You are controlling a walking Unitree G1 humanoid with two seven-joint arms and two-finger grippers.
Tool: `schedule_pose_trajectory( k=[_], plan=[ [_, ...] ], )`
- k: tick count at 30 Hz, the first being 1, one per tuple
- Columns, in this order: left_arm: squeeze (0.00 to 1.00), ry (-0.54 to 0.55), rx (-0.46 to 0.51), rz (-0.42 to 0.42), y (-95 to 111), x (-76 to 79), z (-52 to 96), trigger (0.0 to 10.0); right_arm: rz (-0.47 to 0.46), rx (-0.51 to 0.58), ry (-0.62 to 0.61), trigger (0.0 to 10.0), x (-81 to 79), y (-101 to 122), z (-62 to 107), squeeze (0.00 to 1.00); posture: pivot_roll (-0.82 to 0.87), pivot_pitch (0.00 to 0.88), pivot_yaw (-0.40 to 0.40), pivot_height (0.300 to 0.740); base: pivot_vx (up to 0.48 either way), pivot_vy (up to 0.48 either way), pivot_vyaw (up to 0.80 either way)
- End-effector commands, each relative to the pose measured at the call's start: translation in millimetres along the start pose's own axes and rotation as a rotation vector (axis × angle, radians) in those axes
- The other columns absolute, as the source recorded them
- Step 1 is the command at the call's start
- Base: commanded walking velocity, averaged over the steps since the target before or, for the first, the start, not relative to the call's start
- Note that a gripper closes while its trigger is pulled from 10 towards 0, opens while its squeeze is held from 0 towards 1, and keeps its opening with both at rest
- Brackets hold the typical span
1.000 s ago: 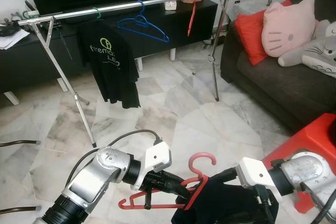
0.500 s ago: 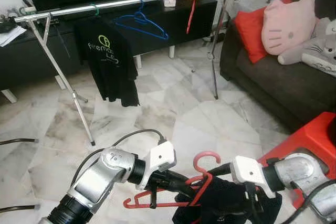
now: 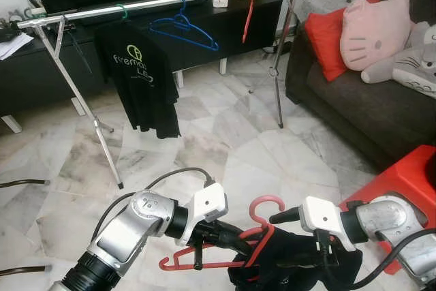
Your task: Hang hanger
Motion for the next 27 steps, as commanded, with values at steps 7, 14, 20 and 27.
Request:
schedule_pose_trajectory(
  k=[7,14,20,27],
  plan=[
    [0.00,-0.006,0.020,-0.053,10.5,-0.3,-1.3,10.0,-0.006,0.014,-0.027,0.0,6.0,0.8,2.9,0.00,-0.17,0.050,-0.009,0.740,0.000,0.000,0.00],
    [0.00,-0.010,0.025,-0.057,12.6,-0.1,-2.7,10.0,-0.011,0.020,-0.032,0.0,7.0,0.7,-0.1,0.00,-0.17,0.047,-0.009,0.740,0.000,0.000,0.00],
    [0.00,-0.014,0.031,-0.062,14.0,0.2,-3.5,10.0,-0.018,0.028,-0.016,0.0,4.5,1.4,-2.1,0.00,-0.17,0.047,-0.010,0.740,0.000,0.000,0.00],
    [0.00,-0.016,0.041,-0.076,18.2,-0.8,-4.7,10.0,-0.023,0.030,-0.001,0.0,2.0,0.8,-4.2,0.00,-0.17,0.045,-0.011,0.740,0.000,0.000,0.00]
  ],
)
Point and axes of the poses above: a point about 5 cm out from each wrist's last joint towards the gripper, its own z axis pointing back from the gripper into the wrist, its own y axis along the axis of the wrist's last joint, x = y × z, the point moved 3 cm from there along -z, pointing out of the wrist towards the gripper, and after that the axes turned 6 degrees about z, right-handed, at the moved point
